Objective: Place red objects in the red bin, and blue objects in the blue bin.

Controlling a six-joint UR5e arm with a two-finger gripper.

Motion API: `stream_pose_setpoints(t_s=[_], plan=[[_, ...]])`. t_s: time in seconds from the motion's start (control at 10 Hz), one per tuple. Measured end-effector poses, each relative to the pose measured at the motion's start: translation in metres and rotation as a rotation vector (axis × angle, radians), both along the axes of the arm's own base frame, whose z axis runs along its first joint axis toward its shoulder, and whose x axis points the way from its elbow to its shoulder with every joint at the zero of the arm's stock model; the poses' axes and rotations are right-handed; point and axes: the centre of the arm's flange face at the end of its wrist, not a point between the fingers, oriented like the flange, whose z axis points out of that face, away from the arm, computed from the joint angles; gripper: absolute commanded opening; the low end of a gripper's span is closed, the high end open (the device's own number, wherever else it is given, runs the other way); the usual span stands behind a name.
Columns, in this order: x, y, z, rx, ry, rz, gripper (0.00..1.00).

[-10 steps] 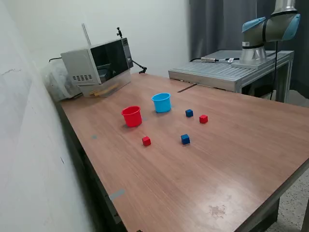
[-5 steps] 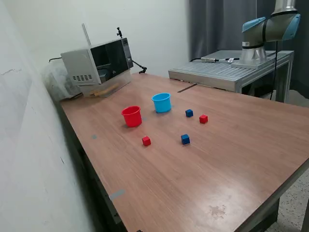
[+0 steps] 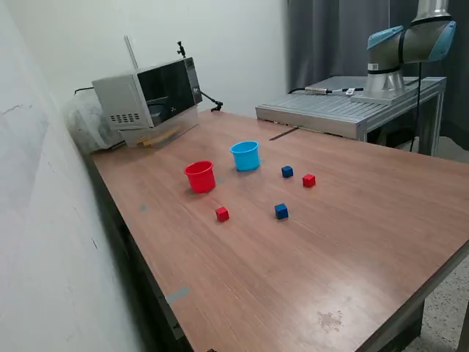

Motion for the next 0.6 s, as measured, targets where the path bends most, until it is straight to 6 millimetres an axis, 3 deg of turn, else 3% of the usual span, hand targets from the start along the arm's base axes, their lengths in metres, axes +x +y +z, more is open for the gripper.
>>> stream_pose_setpoints(t_s=[0.4,0.6], plan=[[-0.002,-0.001,0.003,-0.007,0.014,0.003,1.00],[-0.015,-0.006,0.009,-0.025,0.069,0.008,1.00]])
